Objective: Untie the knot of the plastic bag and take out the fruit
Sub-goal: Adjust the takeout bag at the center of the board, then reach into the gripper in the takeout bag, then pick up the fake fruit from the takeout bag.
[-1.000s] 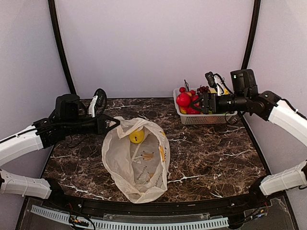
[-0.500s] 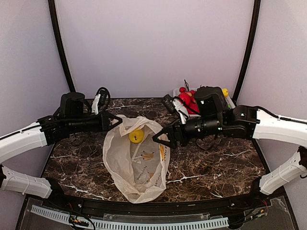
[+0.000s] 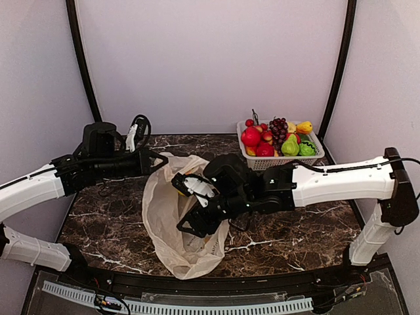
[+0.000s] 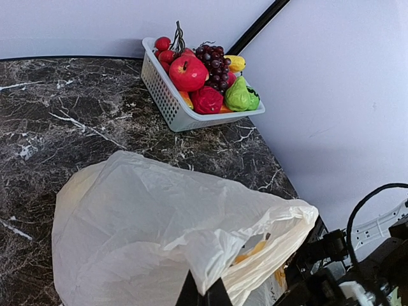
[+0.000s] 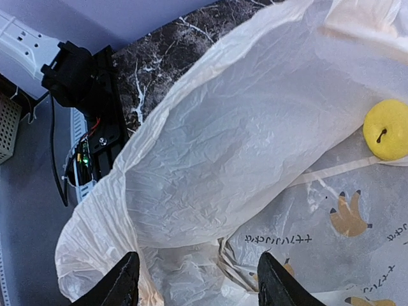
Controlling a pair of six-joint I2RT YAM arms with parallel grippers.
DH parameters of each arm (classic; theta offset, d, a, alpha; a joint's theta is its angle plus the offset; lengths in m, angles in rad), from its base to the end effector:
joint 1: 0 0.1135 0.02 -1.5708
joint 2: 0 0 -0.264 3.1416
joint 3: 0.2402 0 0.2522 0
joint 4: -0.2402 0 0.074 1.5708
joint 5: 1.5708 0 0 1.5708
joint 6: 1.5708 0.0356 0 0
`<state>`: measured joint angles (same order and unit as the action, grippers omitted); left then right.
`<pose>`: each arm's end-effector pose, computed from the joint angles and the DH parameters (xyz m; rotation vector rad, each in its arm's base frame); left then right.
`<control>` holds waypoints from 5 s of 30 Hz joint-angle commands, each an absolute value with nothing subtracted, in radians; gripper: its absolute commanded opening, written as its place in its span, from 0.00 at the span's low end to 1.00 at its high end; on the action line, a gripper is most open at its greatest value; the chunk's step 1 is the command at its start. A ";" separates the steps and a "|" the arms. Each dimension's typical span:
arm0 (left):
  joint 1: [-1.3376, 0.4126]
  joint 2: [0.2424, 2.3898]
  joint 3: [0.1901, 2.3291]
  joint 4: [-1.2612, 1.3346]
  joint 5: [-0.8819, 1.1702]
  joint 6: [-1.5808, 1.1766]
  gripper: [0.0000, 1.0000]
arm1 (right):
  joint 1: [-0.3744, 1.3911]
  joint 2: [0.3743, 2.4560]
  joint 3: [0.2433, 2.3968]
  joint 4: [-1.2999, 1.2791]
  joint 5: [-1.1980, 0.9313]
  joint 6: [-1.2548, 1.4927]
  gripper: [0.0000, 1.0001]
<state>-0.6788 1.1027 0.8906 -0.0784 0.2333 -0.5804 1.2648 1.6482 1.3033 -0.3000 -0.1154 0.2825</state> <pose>0.1949 -0.1678 0.3251 0.2717 1.9814 -1.0625 0.1102 0.3623 0.2846 -1.1887 2.0763 0.9329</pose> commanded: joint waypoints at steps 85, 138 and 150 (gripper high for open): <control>-1.134 0.945 0.401 0.070 0.179 -0.853 0.99 | 1.288 1.807 1.030 -0.211 -0.201 0.561 0.91; -0.890 0.922 0.550 -0.195 0.049 -0.735 0.01 | 1.273 1.218 0.994 -0.386 0.301 0.707 0.29; -0.536 1.155 0.762 -0.232 0.198 -0.479 0.01 | 1.166 1.142 1.100 -0.560 0.375 0.628 0.30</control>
<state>-0.6456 1.0924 0.7101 -0.2146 0.1204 -0.5934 1.1965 1.1591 1.0496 -0.5037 0.3347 0.6685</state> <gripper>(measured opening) 0.009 0.704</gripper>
